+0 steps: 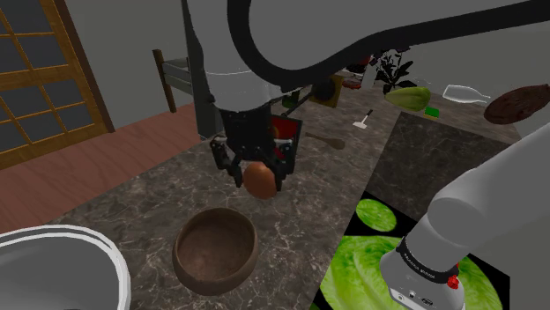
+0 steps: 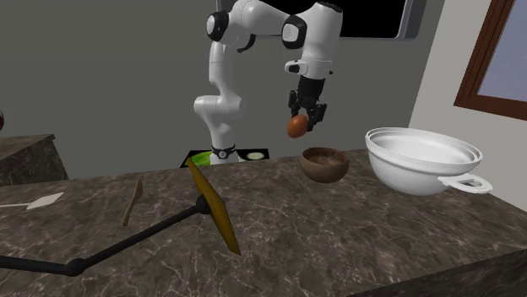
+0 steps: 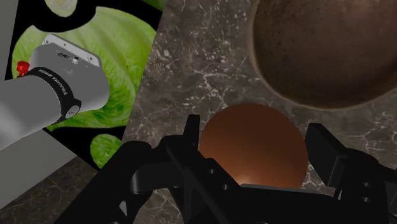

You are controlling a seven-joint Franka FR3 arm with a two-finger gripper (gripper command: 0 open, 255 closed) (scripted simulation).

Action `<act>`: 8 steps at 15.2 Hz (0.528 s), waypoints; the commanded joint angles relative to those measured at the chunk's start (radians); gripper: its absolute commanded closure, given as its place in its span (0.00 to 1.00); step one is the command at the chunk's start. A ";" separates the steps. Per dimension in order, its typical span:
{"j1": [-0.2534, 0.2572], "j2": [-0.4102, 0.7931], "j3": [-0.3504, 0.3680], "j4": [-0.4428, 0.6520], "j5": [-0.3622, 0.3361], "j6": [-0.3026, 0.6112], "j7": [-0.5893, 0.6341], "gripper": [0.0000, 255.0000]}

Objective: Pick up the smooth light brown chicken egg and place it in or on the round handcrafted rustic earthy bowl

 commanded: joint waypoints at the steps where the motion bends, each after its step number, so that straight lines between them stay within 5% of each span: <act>1: -0.017 0.105 0.080 0.078 -0.055 0.008 0.094 1.00; 5: 0.015 0.352 0.205 0.226 -0.231 0.002 0.311 1.00; 8: 0.088 0.462 0.203 0.283 -0.316 -0.003 0.400 1.00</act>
